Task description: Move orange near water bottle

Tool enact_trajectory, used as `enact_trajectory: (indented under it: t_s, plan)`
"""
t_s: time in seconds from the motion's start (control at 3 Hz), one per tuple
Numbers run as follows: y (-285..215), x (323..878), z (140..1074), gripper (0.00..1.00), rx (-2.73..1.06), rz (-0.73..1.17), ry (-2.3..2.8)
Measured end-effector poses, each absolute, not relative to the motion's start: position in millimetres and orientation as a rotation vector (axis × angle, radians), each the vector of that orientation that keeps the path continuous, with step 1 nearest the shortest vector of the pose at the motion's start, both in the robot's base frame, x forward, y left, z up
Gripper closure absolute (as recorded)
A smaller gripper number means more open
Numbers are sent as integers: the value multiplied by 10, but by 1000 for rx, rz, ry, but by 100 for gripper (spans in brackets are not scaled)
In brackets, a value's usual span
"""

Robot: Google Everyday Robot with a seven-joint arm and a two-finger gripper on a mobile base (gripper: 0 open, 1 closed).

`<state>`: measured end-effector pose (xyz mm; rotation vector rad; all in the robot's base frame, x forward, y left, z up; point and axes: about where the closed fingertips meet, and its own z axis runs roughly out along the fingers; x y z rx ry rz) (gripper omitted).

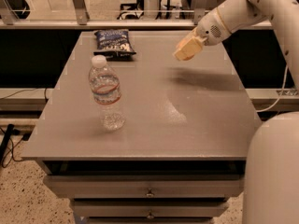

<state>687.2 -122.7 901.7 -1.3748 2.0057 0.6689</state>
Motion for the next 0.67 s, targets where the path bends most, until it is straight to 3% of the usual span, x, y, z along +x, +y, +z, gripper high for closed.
enact_trajectory:
  t_s: [0.33,0.67]
  plan:
    - [-1190,6184,8977,100,-1548,855,1870]
    - [-1150,5846,8906,100,-1625,942,1792]
